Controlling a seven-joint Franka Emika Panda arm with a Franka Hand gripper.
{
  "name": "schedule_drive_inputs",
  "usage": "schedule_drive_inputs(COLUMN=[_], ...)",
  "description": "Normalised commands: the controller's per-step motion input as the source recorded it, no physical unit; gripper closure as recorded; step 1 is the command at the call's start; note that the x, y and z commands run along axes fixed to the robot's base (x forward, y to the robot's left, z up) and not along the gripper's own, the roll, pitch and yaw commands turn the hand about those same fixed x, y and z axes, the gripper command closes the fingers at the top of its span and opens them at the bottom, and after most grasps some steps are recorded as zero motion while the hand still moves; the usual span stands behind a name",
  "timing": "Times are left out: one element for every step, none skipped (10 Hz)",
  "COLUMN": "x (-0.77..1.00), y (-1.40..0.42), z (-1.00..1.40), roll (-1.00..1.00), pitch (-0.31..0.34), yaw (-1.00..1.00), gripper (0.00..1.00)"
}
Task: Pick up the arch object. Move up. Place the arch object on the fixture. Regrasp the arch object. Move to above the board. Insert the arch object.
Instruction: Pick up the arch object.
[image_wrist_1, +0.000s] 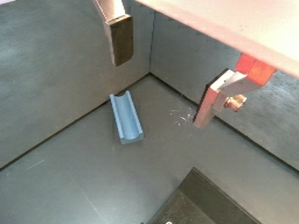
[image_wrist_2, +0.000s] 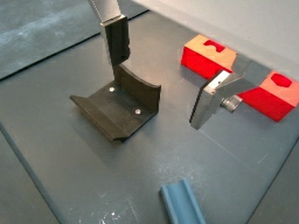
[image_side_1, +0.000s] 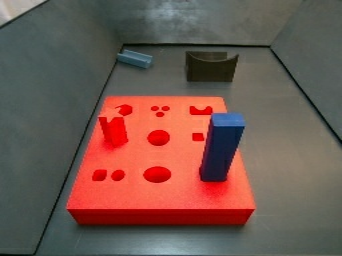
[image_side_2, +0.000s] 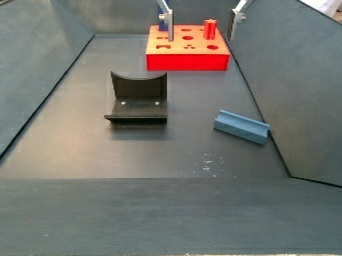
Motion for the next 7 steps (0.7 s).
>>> schedule_drive_inputs(x=[0.00,0.00,-0.13,0.00,-0.17,-0.13,-0.12], y=[0.11,0.02,0.20,0.14,0.03,0.00,0.00], z=[-0.03,0.00,-0.31,-0.76,-0.80,-0.77,-0.77], roll=[-0.14,0.00,0.00,0.13,0.04,0.00,0.00], pitch=[0.000,0.000,-0.053,-0.039,-0.124,-0.084,-0.083], yaw=[0.00,0.00,0.00,0.85,1.00,1.00,1.00], gripper=[0.00,0.00,0.00,0.00,0.00,0.00,0.00])
